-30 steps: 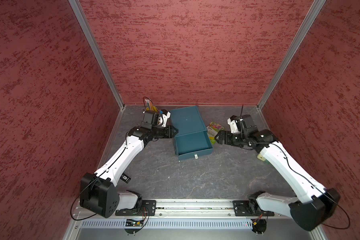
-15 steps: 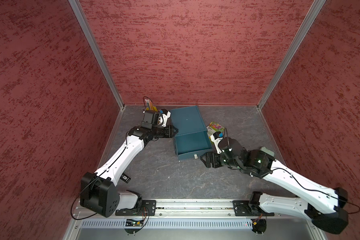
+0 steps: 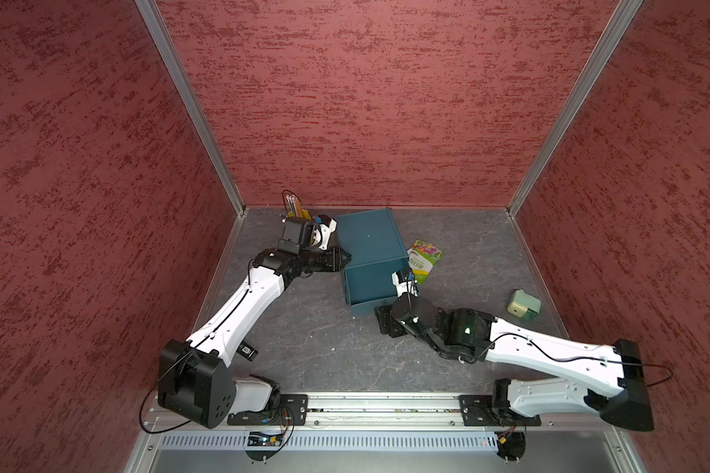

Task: Take the seed bags out of the drawer
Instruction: Close the drawer in the storage box.

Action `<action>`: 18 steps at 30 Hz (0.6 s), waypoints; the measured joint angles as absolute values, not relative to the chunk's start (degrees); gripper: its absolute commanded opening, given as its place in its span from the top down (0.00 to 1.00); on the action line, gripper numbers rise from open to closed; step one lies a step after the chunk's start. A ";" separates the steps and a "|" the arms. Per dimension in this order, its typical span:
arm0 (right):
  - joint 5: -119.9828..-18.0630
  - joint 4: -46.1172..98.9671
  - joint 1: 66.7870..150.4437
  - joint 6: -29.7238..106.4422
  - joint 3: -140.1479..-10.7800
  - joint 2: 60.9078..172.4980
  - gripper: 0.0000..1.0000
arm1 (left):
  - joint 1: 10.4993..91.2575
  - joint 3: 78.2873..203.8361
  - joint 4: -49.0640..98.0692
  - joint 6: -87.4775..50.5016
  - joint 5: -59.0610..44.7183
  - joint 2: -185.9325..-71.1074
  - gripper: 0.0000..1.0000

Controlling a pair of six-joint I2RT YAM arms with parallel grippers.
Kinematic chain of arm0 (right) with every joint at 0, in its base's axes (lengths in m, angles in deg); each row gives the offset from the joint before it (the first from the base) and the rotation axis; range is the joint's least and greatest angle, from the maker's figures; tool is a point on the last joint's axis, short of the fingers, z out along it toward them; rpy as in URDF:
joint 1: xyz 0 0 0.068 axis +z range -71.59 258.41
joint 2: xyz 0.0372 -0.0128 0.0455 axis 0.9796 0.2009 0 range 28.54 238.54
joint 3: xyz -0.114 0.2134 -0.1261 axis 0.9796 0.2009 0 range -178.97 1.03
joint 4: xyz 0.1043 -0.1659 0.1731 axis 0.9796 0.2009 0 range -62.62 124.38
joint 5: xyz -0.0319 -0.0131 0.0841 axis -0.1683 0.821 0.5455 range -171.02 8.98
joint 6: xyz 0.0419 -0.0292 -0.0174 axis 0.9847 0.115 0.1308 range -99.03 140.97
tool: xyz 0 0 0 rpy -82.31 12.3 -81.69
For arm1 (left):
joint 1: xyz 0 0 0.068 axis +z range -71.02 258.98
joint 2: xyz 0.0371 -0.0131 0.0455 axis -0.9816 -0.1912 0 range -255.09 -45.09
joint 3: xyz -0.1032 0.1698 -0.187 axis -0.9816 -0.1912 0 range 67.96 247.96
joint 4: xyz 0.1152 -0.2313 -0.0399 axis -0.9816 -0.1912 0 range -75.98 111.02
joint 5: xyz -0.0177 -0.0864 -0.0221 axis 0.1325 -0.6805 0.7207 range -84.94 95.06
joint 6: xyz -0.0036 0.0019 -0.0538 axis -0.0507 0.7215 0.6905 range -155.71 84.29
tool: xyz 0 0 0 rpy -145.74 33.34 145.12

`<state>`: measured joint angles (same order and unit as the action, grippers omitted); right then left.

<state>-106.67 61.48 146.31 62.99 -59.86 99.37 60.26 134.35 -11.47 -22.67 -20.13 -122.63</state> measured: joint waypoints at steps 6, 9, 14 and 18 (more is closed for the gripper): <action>-110.67 58.14 146.31 61.84 -59.86 101.25 0.23 | 60.26 134.28 -11.51 -22.69 -19.91 -122.43 0.59; -111.63 56.81 146.27 61.25 -59.88 102.47 0.23 | 60.26 134.30 -11.51 -22.71 -19.91 -122.41 0.59; -112.77 54.10 145.90 60.07 -59.88 103.45 0.23 | 60.26 134.28 -11.54 -22.71 -19.94 -122.34 0.59; -113.01 51.28 144.56 58.58 -59.88 104.81 0.23 | 60.26 134.17 -11.51 -22.69 -19.94 -122.28 0.59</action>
